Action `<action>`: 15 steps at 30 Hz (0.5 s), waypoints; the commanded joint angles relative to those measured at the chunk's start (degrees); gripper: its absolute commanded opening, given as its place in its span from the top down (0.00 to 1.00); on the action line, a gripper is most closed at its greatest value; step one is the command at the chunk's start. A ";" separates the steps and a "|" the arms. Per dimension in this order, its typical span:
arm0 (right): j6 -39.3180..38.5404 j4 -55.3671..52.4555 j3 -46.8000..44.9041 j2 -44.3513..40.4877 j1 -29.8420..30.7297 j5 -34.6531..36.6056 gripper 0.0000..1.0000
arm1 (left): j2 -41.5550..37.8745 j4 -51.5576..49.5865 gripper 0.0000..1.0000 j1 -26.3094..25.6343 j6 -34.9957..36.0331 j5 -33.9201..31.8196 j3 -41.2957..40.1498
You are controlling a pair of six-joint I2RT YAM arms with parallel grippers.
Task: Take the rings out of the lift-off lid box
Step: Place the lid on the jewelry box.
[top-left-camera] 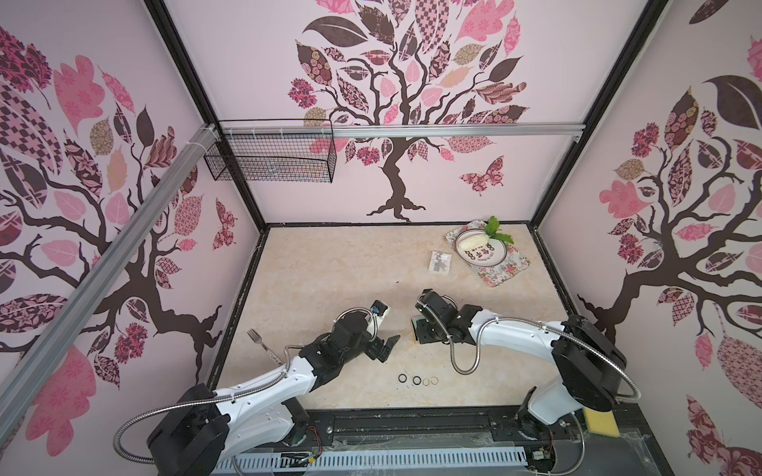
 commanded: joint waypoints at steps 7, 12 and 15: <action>3.25 -0.97 3.87 3.73 0.71 2.00 0.55 | -0.49 2.02 0.02 0.19 0.08 0.60 -1.90; 3.17 -1.34 4.40 4.79 0.76 2.08 0.55 | -0.73 2.12 0.02 0.20 -0.01 0.50 -2.21; 3.16 -1.56 4.39 5.12 0.85 2.08 0.54 | -1.01 2.12 0.02 0.20 0.02 0.36 -2.31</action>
